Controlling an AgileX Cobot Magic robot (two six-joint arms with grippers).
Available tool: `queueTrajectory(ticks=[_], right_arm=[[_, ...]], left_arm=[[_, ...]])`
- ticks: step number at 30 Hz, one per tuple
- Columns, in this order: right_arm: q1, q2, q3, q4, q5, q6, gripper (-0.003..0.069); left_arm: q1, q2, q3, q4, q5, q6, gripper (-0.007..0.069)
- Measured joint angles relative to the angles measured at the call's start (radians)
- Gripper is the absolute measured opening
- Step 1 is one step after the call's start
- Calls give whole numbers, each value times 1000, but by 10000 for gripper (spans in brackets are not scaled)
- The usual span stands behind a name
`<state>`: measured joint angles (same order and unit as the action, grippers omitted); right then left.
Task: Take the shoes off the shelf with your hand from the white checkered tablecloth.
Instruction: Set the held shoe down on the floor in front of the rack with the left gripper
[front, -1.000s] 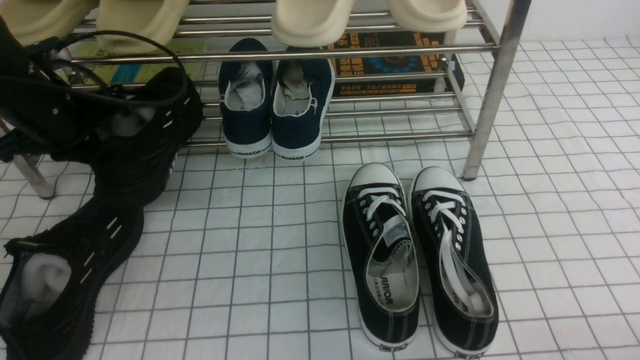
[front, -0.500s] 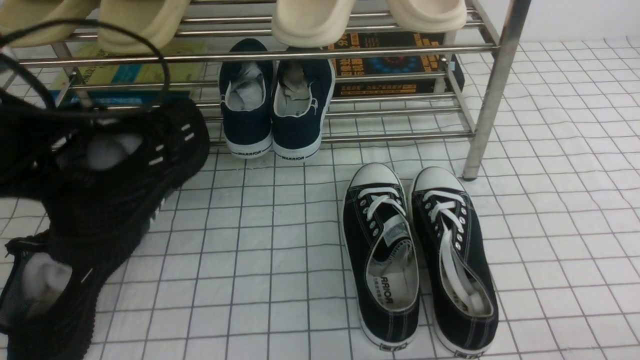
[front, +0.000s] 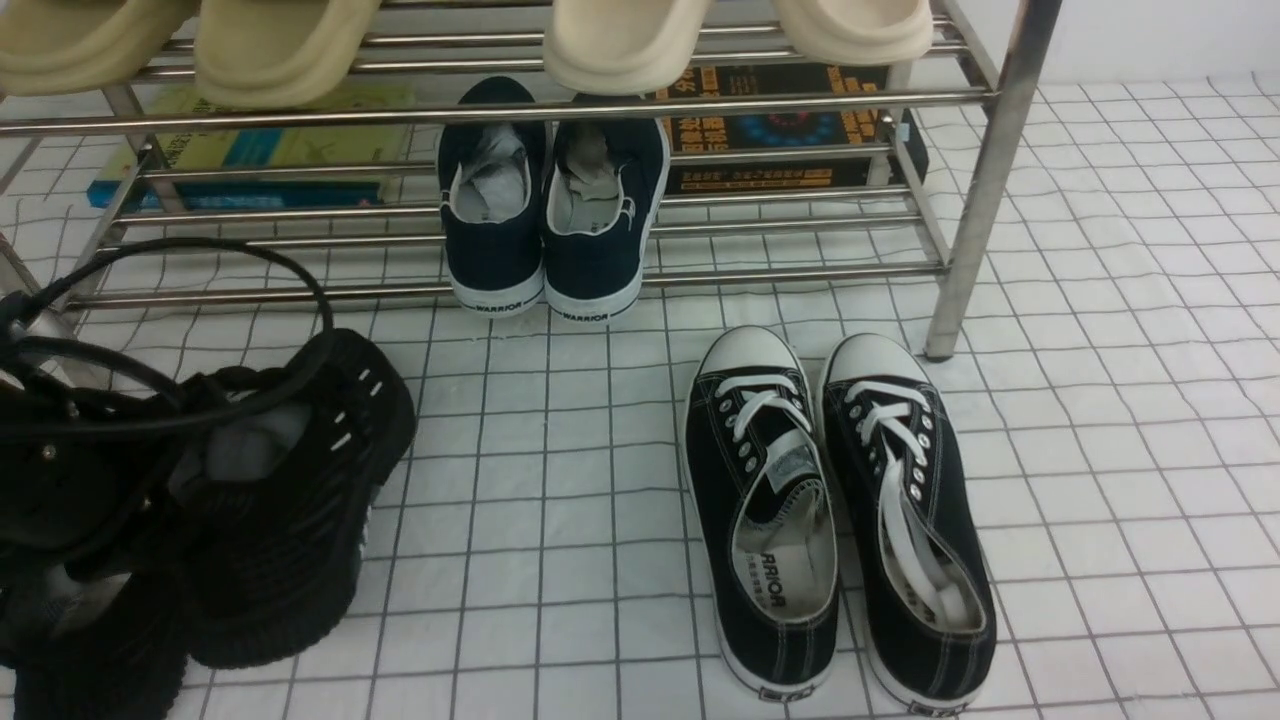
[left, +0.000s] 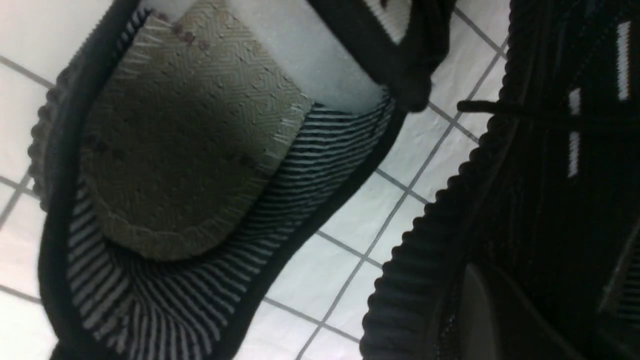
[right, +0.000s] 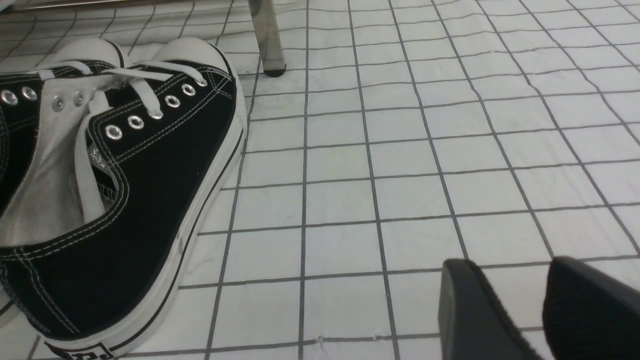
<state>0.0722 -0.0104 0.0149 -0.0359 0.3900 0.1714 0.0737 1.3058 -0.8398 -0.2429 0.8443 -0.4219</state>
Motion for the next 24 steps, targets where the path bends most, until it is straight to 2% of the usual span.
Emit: queueTrajectory(ticks=[9,13,19,20,22,24], right_arm=[[0,0,0,0,0,0,239],[0,0,0,0,0,0,239],[0,0,0,0,0,0,239],[0,0,0,0,0,0,239],[0,0,0,0,0,0,239],[0,0,0,0,0,0,239]], left_arm=[[0,0,0,-32,-19,1,52],[0,0,0,-37,-31,14,111],[0,-12,-4,-46,-28,79,311],[0,-14,-7,-46,-27,83,317],[0,-34,-44,-31,16,126,379],[0,-52,-87,-12,45,147,393]])
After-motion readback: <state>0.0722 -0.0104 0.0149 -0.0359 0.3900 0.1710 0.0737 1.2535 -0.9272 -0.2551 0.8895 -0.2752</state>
